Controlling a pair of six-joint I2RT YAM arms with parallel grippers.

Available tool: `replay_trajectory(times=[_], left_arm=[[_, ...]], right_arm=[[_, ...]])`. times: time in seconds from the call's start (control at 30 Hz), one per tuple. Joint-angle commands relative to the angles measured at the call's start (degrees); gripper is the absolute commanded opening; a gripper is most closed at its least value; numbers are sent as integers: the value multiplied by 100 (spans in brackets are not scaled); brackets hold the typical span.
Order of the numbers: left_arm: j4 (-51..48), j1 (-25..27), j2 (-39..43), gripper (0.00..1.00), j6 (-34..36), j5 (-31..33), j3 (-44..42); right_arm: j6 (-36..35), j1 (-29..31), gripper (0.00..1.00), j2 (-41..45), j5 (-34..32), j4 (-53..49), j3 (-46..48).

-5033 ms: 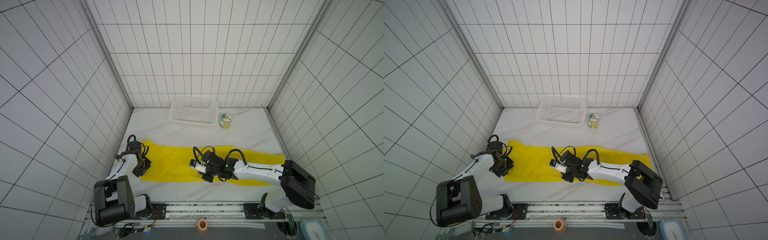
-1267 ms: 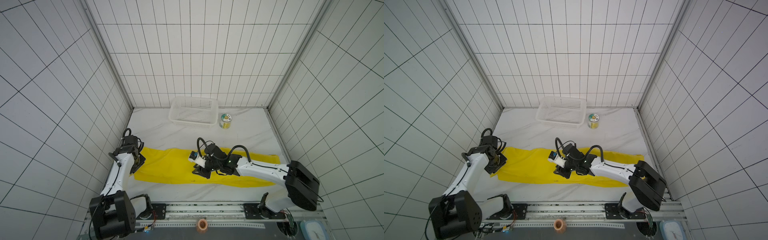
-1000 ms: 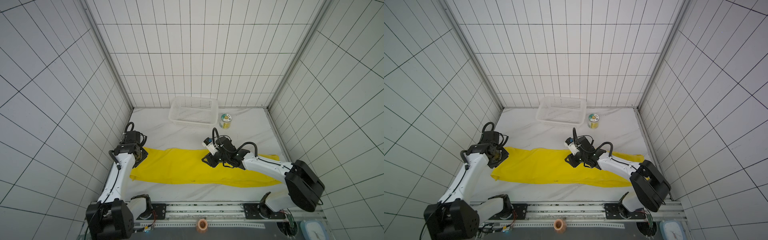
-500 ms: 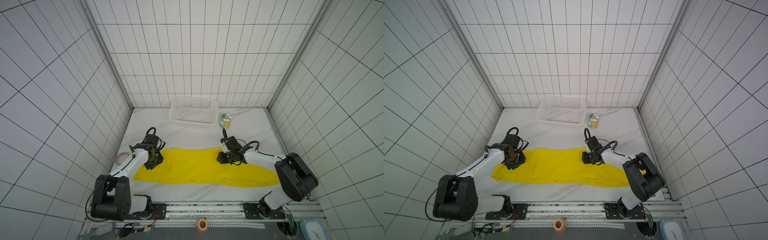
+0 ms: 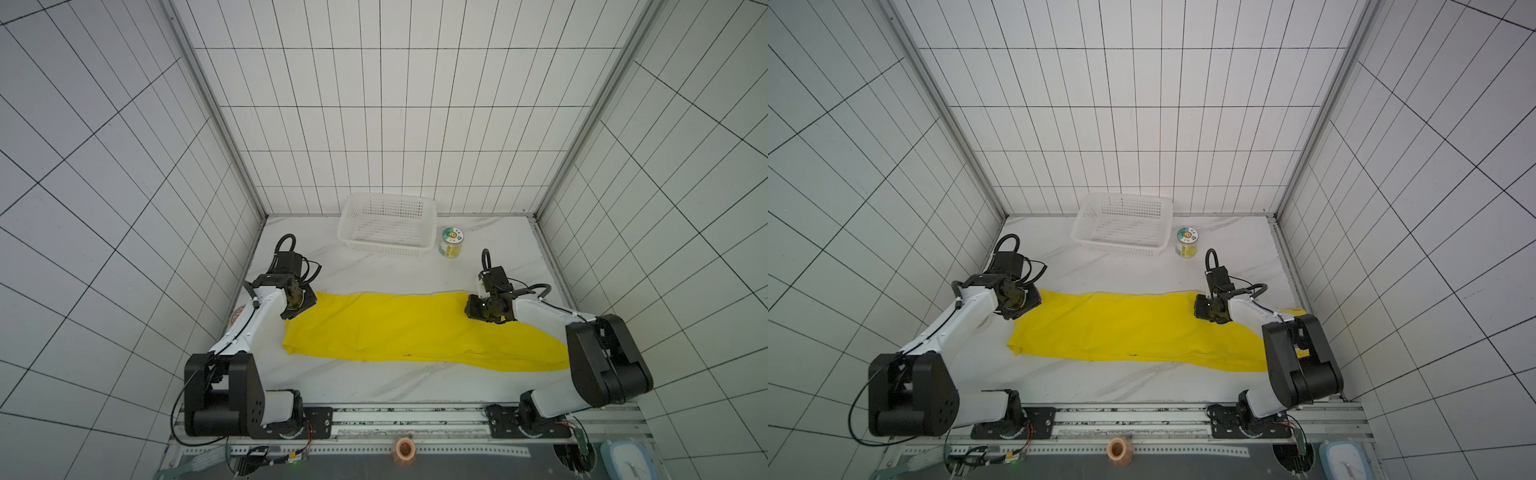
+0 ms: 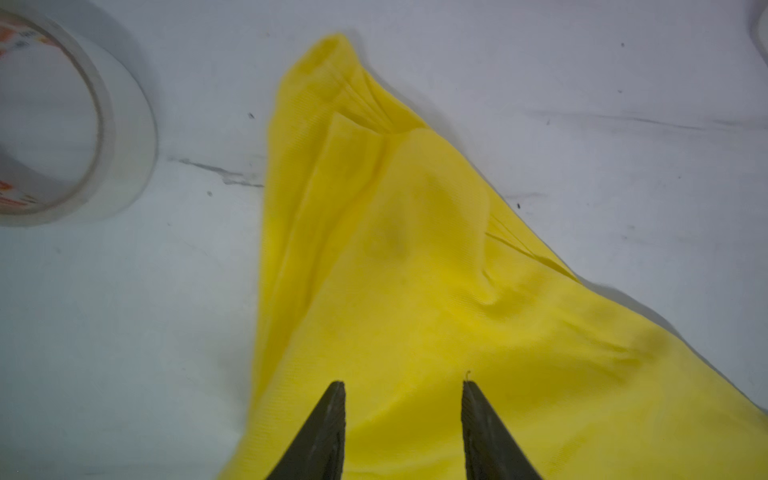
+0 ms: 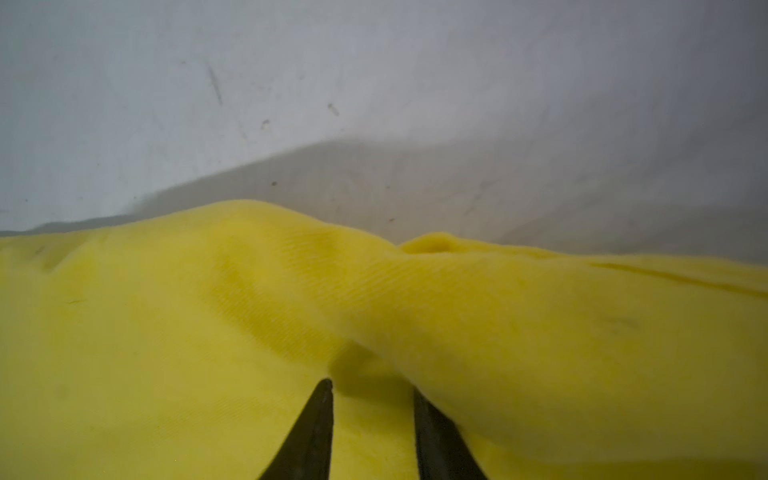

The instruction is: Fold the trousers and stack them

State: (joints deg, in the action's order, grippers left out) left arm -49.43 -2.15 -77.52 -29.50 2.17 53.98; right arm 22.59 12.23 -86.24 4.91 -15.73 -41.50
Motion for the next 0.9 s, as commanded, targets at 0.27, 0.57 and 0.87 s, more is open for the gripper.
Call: replay_trajectory(times=[0.27, 0.57, 0.87], left_arm=[[817, -402, -1056, 46, 1828, -1016, 415], [908, 217, -1538, 34, 1653, -1138, 372], [490, 1189, -1637, 5, 1404, -994, 1019]], right_arm=[[-665, -522, 38, 346, 238, -669, -204], [-686, -422, 42, 398, 489, -836, -550], [-659, -405, 42, 405, 472, -847, -658]])
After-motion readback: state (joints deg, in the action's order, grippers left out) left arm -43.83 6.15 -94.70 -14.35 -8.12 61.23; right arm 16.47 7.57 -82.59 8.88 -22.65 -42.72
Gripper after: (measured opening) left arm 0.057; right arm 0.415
